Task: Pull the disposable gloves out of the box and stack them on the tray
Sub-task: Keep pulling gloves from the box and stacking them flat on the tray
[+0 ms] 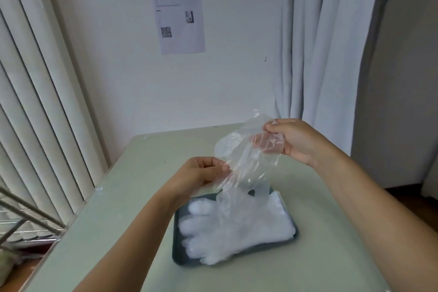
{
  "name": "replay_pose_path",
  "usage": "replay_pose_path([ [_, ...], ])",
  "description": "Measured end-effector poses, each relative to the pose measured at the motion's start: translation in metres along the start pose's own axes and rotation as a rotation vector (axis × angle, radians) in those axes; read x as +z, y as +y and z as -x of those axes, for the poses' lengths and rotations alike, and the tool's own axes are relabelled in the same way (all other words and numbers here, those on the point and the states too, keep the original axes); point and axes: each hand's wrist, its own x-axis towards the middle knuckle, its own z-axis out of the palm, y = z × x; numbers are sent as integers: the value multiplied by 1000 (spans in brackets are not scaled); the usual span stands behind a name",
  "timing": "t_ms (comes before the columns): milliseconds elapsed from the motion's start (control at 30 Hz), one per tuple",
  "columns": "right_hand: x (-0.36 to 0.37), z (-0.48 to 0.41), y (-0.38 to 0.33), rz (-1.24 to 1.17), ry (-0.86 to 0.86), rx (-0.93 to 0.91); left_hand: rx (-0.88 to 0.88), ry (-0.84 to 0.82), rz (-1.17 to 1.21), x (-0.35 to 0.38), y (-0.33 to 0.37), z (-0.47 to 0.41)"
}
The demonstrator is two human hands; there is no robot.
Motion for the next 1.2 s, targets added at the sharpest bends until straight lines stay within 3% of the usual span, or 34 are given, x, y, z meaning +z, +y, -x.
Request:
replay_pose_path([
  [133,-11,14,7,-31,-36,132,-27,-3,-41,4,8,14],
  [267,-11,17,20,132,-128,175,-82,-39,-87,-4,21,18],
  [400,2,12,45,183,4,108,-161,-11,-219,-19,25,11],
  [600,4,1,100,774,208,41,-287,62,-498,-28,-11,-6],
  [900,-8,-3,167,1131,258,173,-388,85,-824,-12,-69,-23],
  [1000,-6,-4,170,1164,253,167,-350,237,-1112,-7,-65,-23],
  [1067,-6,-5,173,1184,271,166,-247,312,-1166,3,-63,-22],
  [1200,-3,-4,176,1234,315,165,14,198,-1150,39,-70,-15],
])
